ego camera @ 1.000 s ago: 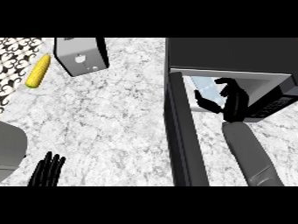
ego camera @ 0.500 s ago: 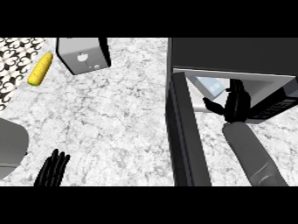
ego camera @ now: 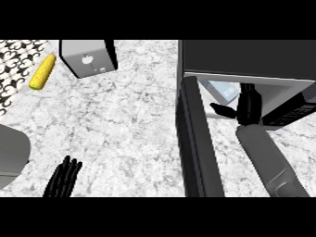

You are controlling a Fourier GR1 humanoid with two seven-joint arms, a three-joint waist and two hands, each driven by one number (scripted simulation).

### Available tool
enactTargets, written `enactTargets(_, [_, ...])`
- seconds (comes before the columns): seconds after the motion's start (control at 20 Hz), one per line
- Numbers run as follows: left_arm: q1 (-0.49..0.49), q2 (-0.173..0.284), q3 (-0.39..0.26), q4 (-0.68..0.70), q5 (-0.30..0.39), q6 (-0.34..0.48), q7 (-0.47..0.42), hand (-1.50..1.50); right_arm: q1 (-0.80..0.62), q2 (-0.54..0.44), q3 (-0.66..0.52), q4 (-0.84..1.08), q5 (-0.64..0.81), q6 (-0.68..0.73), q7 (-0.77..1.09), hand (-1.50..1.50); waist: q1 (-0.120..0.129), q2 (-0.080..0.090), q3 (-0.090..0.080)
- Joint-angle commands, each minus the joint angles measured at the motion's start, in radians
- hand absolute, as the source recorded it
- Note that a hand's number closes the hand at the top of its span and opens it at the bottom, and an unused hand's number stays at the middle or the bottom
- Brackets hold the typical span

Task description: Pick up the milk, place it into the microwave and close the microwave

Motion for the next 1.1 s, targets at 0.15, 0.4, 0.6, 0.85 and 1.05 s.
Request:
enactTargets(0.15, [0.002,-0.047,-0.055,-0.013,-0.038,0.032,0.002,-1.50,-0.102,-0.041,-0.062,0.070,-0.115,0.359,-0.136,-1.50,0.000,0.017,0.011])
enactTargets(0.4, [-0.048,-0.036,-0.025,0.017,-0.033,0.011,0.017,-1.50,-0.098,-0.079,-0.136,0.156,-0.178,0.472,-0.242,-1.50,-0.013,0.019,0.010])
enactTargets(0.6, [0.000,-0.039,-0.084,-0.054,-0.097,0.052,0.034,-1.50,-0.073,-0.083,-0.179,0.198,-0.217,0.531,-0.313,-1.50,-0.018,0.010,0.009])
enactTargets(0.85, [-0.064,-0.075,-0.100,-0.040,-0.098,0.057,0.102,-1.50,-0.036,-0.095,-0.189,0.230,-0.223,0.600,-0.393,-1.50,-0.033,0.008,0.009])
enactTargets(1.05, [-0.048,-0.102,-0.099,0.054,-0.103,0.056,0.019,-1.50,0.053,-0.109,-0.197,0.234,-0.249,0.768,-0.461,-1.50,-0.050,0.003,0.007])
